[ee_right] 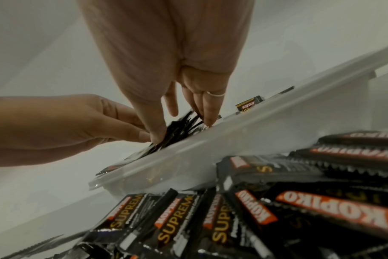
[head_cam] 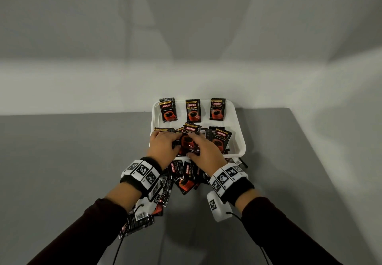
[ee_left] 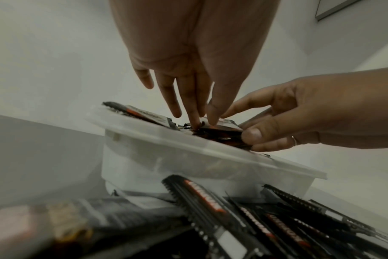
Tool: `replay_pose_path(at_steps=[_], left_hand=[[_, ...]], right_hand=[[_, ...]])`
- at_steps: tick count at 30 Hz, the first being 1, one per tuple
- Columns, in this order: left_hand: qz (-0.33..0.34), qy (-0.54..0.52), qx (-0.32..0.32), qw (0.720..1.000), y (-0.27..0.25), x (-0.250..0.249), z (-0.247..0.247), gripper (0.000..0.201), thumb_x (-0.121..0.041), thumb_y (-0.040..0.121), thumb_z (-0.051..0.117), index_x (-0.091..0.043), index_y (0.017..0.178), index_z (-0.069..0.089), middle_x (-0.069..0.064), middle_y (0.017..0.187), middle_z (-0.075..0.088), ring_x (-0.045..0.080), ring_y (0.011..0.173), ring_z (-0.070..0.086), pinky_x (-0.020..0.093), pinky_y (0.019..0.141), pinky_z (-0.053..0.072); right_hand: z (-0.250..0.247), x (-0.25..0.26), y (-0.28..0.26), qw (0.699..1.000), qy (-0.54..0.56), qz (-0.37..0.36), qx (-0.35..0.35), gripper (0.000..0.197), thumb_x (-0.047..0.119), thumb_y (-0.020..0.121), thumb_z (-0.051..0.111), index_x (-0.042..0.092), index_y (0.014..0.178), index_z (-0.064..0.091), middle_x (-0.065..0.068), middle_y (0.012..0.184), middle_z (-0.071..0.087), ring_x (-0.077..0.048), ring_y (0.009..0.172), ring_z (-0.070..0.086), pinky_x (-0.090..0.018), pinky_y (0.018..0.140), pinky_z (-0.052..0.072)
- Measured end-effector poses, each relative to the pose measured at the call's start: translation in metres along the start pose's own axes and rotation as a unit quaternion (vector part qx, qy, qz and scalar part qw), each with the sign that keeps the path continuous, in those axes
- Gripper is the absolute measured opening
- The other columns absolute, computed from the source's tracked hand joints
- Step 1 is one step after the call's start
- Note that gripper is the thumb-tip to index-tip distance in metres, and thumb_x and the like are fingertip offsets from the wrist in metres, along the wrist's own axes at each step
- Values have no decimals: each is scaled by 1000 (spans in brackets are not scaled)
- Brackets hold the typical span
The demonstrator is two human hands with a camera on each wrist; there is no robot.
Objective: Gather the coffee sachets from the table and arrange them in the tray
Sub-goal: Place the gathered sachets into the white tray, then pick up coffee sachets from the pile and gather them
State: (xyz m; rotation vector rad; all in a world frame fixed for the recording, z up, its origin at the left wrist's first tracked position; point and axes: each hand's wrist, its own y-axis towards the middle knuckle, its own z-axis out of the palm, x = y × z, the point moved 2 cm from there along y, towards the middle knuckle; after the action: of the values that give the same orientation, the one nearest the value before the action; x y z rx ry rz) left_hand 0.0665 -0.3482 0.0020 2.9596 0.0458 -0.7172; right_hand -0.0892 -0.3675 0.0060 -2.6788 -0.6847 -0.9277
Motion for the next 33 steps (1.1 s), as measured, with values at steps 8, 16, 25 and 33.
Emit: replay_pose_path(at_steps=[8,16,25,33], left_hand=[[-66,-3,-4,998,-6,6,-8,42,-37,86,58,-30,127,54,-13,106,67,16,109,54,35,100,22],[-66,65,24,995,-10,-6,0,61,-56,83,53,-37,137,35,-9,96,63,17,100,55,36,96,29],[-94,60,34,993,-1,-3,2,60,-57,87,44,-35,141,31,0,110,62,22,112,52,40,99,30],[-74,-40,-1,996,-35,6,-25,49,-45,87,55,-32,133,44,-10,77,55,11,75,53,32,81,42]], right_hand=[[-20,-14,1,991,61,89,-84,61,36,83,67,15,135,42,-4,131,55,-19,121,51,-31,101,40],[-9,-8,9,989,34,125,-65,29,9,84,61,5,113,65,-10,96,69,-22,96,63,-26,86,46],[-10,-4,11,992,21,117,-49,20,7,83,58,3,98,70,-11,82,70,-21,84,64,-27,79,48],[-23,-13,-33,990,8,96,-100,19,25,85,64,18,103,68,4,96,67,-5,80,55,-19,74,44]])
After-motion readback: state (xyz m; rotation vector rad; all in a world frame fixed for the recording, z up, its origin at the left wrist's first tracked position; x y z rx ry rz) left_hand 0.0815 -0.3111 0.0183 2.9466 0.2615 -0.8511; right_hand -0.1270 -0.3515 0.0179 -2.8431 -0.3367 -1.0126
